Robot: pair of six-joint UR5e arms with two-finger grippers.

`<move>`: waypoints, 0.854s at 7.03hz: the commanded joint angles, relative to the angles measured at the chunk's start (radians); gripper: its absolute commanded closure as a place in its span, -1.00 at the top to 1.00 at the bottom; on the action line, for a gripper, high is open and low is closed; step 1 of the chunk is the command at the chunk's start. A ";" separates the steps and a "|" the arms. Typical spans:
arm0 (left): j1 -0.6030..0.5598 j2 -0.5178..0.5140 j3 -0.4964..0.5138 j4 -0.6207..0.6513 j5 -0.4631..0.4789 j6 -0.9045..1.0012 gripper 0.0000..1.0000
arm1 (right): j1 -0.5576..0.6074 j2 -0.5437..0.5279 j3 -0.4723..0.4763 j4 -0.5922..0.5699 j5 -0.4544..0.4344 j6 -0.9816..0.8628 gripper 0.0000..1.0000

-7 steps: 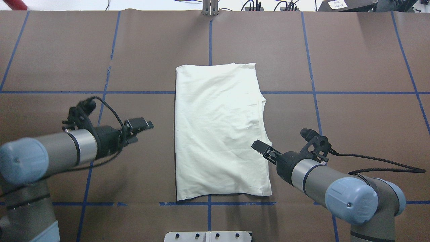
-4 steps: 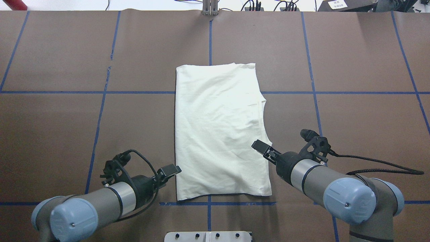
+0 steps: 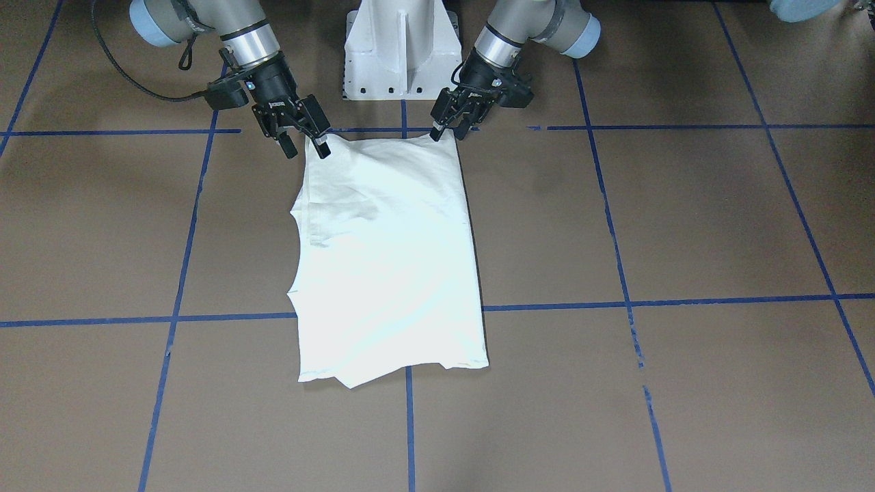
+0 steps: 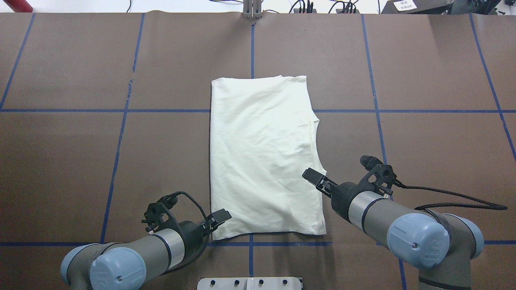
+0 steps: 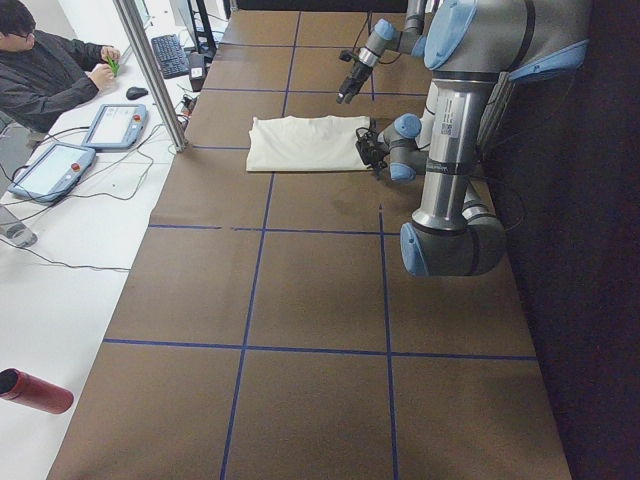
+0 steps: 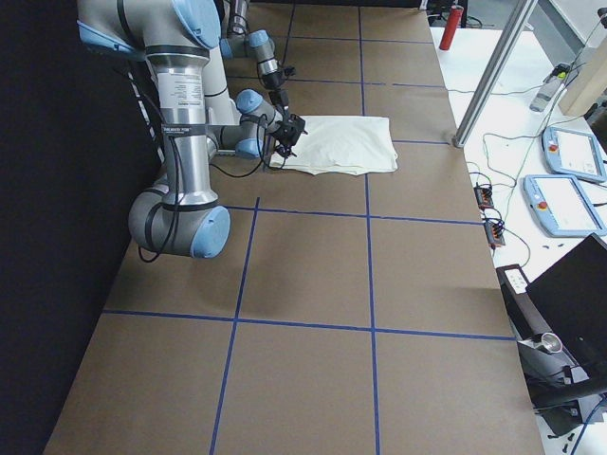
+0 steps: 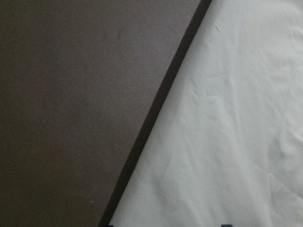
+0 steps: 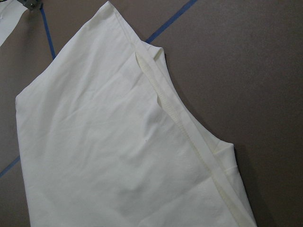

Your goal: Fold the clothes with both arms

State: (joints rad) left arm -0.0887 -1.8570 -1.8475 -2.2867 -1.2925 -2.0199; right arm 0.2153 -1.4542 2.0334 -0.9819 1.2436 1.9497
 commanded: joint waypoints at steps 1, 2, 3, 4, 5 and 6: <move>0.001 -0.002 0.007 0.027 -0.013 0.015 0.60 | -0.001 0.000 -0.002 0.000 0.000 0.000 0.95; 0.001 -0.004 0.008 0.027 -0.013 0.015 0.60 | -0.001 0.000 -0.002 0.000 0.000 0.000 0.95; 0.004 -0.004 0.008 0.030 -0.013 0.015 0.59 | -0.001 0.000 -0.002 0.000 0.000 0.000 0.95; 0.004 -0.010 0.010 0.030 -0.013 0.015 0.59 | -0.001 0.000 -0.002 0.000 0.000 0.000 0.95; 0.007 -0.010 0.010 0.030 -0.013 0.015 0.59 | -0.001 0.000 -0.002 0.000 0.000 0.000 0.96; 0.007 -0.010 0.010 0.030 -0.011 0.015 0.59 | -0.001 0.000 -0.002 0.000 0.000 0.000 0.96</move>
State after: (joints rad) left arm -0.0824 -1.8661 -1.8380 -2.2566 -1.3051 -2.0049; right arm 0.2148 -1.4542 2.0310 -0.9818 1.2440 1.9497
